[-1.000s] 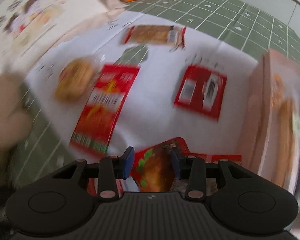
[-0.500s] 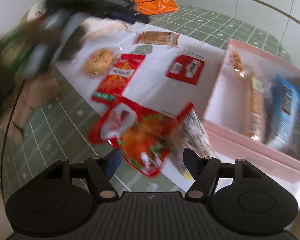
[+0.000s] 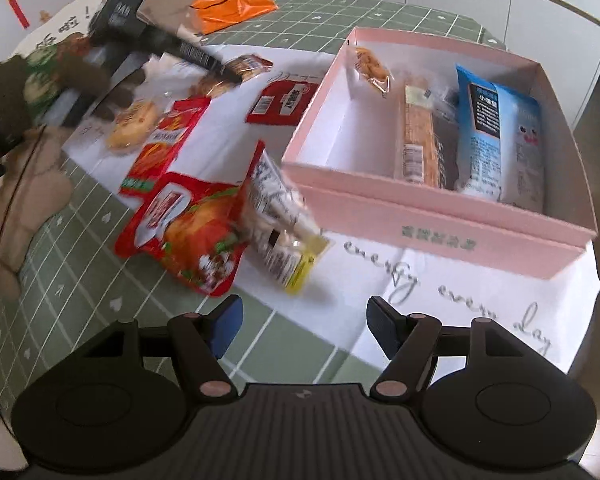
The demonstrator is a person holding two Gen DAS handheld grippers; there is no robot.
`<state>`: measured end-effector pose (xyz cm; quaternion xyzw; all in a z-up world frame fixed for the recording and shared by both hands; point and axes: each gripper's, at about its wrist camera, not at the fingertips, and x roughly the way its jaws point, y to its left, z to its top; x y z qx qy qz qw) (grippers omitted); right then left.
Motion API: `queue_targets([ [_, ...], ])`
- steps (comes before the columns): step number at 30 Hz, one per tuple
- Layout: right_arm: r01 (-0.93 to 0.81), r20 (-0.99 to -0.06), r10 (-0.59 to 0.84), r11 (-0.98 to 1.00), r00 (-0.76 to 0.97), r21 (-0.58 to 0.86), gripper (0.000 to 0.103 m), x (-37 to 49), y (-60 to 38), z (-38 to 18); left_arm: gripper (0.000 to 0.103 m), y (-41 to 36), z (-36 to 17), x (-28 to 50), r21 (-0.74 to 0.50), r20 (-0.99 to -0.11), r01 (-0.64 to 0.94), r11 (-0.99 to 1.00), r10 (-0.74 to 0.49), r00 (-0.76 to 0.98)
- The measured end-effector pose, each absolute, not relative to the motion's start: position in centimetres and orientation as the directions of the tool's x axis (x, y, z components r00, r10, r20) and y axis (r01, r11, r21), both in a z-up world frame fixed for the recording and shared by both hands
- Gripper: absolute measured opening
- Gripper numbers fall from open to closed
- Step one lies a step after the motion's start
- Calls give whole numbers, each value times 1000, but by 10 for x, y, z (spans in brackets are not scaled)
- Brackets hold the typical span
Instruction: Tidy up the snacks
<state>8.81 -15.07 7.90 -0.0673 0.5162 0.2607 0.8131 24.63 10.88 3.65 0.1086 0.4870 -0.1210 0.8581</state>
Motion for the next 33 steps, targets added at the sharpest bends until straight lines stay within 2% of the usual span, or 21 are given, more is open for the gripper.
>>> queue_targets([
  [2,-499,-872,342,856,350,135,69,92,-143,80,45,109,35,246,64,-856,276,959,-89,510],
  [5,-513,-866,336,852,372,110,69,92,-135,85,41,119,35,249,-38,-841,190,981,-134,524],
  [8,-515,-863,332,851,380,100,69,92,-132,88,40,117,44,231,-87,-822,158,984,-160,546],
  [13,-489,-851,325,867,413,94,69,95,-125,89,40,105,70,158,-230,-760,123,965,-257,597],
  [18,-505,-839,317,861,443,59,66,98,-99,85,40,93,75,74,-338,-737,-4,941,-261,624],
  [21,-592,-836,470,772,285,231,64,84,-90,93,40,93,68,27,-393,-735,-84,916,-258,627],
  [23,-620,-826,509,736,243,272,64,68,-88,99,40,95,60,0,-423,-745,-150,894,-249,618],
  [25,-623,-841,472,749,265,224,65,57,-86,101,40,89,56,-20,-400,-769,-174,900,-226,598],
  [28,-584,-865,375,803,333,123,69,54,-87,98,40,76,50,-41,-301,-807,-179,937,-150,572],
  [33,-410,-864,321,900,388,150,74,83,-91,91,40,70,51,-65,-257,-828,-221,941,-97,552],
])
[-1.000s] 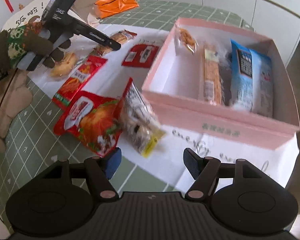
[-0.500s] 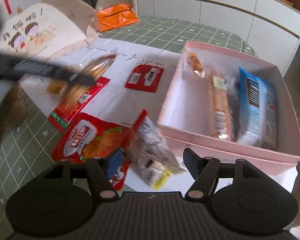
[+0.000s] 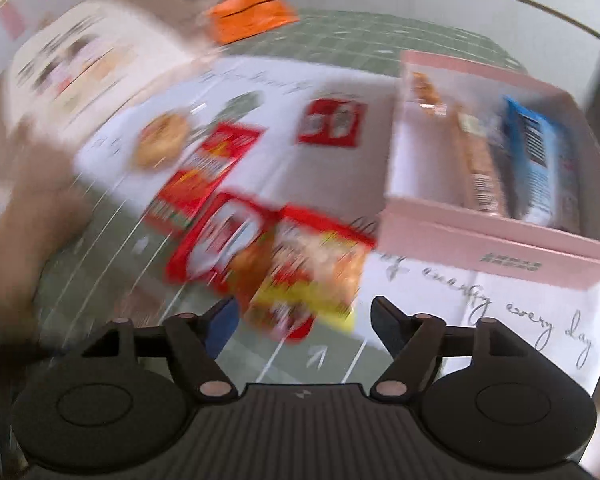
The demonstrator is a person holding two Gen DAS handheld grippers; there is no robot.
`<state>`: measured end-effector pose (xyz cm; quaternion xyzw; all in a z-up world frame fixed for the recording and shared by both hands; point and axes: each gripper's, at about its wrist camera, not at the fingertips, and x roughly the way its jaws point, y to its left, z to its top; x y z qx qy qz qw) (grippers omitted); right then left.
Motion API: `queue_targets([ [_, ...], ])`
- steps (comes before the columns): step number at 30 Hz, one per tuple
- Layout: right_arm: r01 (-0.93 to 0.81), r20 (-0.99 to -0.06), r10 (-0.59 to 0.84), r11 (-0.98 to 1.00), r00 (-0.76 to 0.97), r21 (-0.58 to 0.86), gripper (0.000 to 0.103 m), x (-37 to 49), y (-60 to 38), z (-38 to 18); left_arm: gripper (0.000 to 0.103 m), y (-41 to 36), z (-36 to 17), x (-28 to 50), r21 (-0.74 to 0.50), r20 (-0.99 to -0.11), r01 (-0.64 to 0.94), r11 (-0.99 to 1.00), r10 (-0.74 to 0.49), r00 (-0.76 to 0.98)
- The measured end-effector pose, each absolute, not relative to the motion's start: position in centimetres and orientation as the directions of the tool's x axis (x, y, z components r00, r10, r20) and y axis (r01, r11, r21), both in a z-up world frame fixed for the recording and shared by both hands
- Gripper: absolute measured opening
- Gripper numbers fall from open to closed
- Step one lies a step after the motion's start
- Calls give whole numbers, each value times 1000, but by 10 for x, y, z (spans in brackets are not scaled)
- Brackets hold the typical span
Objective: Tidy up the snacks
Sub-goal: 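Grasp the red-yellow Want Want snack bag with the right tool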
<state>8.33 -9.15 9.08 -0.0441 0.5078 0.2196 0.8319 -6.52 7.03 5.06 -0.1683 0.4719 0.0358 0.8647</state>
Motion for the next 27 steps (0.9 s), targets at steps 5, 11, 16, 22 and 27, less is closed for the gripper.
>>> queue_targets([
  [5,-267,-876,274,948,397,176,75,115,-87,72,40,60,58,-71,-239,-828,-187,953,-99,552],
  [11,-362,-900,297,916,319,174,56,95,-86,66,40,42,59,-67,-255,-824,-125,959,-147,548],
  [16,-379,-910,255,918,328,121,51,66,-116,70,40,15,55,-60,-256,-826,-38,966,-198,528],
  [22,-322,-923,147,947,355,28,51,43,-164,68,40,-18,52,-46,-244,-833,59,968,-240,499],
  [27,-311,-914,83,949,396,-48,64,33,-187,64,40,-49,52,-31,-221,-844,136,966,-259,469],
])
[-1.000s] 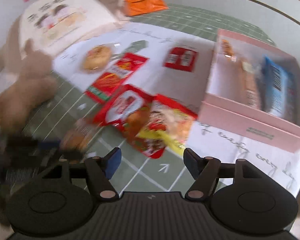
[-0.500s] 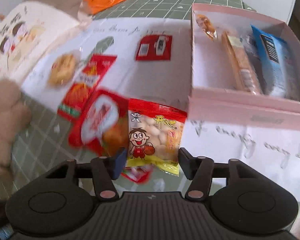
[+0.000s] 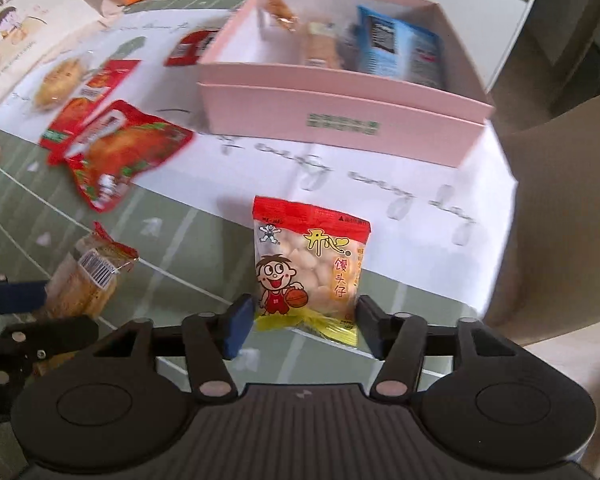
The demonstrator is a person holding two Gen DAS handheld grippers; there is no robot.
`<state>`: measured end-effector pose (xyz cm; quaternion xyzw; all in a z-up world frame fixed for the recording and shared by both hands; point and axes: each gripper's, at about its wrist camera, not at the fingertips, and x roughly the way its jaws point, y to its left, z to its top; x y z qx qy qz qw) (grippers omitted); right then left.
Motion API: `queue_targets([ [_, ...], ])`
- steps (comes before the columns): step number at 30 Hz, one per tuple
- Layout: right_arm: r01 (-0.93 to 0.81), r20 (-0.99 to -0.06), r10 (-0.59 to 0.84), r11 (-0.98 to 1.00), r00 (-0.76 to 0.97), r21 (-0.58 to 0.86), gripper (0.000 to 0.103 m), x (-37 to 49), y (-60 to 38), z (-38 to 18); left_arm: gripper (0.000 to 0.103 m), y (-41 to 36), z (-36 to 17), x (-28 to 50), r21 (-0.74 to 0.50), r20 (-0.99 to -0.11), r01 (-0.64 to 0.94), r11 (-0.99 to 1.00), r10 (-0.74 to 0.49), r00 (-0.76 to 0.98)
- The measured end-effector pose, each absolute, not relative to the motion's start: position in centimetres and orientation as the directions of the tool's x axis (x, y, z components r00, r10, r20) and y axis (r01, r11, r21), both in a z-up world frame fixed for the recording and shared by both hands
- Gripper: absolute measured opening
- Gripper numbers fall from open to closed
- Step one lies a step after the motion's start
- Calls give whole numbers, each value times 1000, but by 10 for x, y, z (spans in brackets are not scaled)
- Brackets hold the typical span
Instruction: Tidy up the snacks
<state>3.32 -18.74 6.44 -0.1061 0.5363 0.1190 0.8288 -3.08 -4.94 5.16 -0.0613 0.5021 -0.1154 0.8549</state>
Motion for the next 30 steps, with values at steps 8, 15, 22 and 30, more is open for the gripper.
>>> queue_targets([
  [8,-254,-902,145,966,407,41,72,37,-219,65,40,-75,52,-23,-178,-863,188,966,-245,442],
  [15,-242,-879,215,963,426,119,74,43,-225,68,40,-75,52,-22,-170,-871,163,972,-226,435],
  [22,-241,-883,237,959,404,147,78,58,-215,62,40,-67,53,-27,-170,-875,130,977,-211,436],
  [30,-311,-882,185,949,433,47,57,56,-201,67,40,-68,57,-26,-160,-874,119,980,-197,444],
])
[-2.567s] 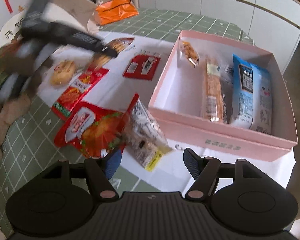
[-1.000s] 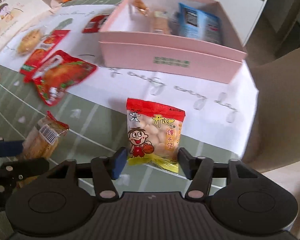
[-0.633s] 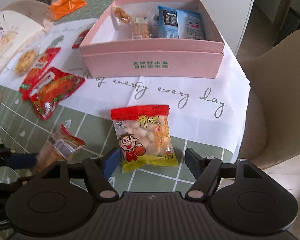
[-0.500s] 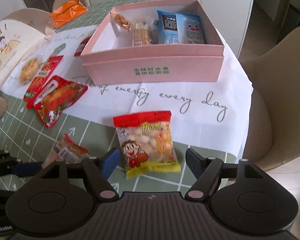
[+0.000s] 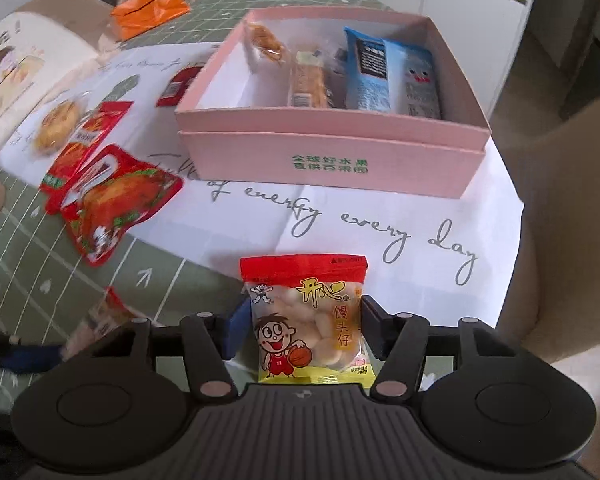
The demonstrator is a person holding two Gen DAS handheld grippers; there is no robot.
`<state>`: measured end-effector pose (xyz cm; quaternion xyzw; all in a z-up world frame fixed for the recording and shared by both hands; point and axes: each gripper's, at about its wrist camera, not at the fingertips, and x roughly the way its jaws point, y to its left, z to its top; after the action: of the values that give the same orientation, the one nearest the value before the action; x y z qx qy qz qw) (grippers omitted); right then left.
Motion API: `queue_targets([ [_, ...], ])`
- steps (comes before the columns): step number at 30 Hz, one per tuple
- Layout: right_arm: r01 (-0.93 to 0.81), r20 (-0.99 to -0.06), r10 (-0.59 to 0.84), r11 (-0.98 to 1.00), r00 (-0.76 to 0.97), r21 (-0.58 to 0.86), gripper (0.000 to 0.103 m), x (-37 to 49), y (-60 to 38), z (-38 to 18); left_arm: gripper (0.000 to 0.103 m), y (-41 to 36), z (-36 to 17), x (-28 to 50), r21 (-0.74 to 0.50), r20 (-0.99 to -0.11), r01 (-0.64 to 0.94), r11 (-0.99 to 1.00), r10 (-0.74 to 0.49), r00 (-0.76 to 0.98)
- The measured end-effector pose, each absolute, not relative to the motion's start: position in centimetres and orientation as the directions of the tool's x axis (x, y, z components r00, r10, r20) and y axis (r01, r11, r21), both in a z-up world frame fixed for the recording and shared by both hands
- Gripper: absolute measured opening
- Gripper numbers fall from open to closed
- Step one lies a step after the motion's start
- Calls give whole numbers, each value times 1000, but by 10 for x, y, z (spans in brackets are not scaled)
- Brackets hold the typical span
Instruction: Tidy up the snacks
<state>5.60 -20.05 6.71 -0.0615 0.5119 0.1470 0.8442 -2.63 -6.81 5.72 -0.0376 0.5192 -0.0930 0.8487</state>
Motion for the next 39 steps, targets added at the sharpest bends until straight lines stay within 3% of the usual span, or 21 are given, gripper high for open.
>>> queue_targets([
  [5,-302,-854,229,949,467,90,56,47,-221,98,40,-72,94,-5,-136,-822,165,977,-204,532],
  [11,-277,-796,247,955,552,104,56,50,-243,144,40,-85,168,39,-42,-688,213,976,-183,702],
  [16,-273,-756,262,955,600,114,56,59,-256,167,41,-106,194,74,0,-637,239,971,-184,748],
  [22,-266,-749,259,957,609,115,56,72,-269,163,42,-121,172,121,-39,-668,253,967,-213,713],
  [25,-260,-761,261,957,594,126,56,81,-272,154,46,-106,123,159,-197,-684,237,951,-307,662],
  [27,-255,-771,262,958,581,133,56,87,-272,148,41,-89,83,179,-285,-716,153,946,-317,623],
  [30,-266,-778,262,956,571,126,56,93,-268,142,42,-66,64,176,-395,-683,80,915,-351,641],
  [34,-286,-773,264,952,577,111,56,107,-261,146,42,-40,89,155,-303,-675,37,952,-242,697],
  [39,-330,-700,352,928,621,174,57,147,-241,190,42,20,101,108,-288,-698,-160,944,-92,710],
])
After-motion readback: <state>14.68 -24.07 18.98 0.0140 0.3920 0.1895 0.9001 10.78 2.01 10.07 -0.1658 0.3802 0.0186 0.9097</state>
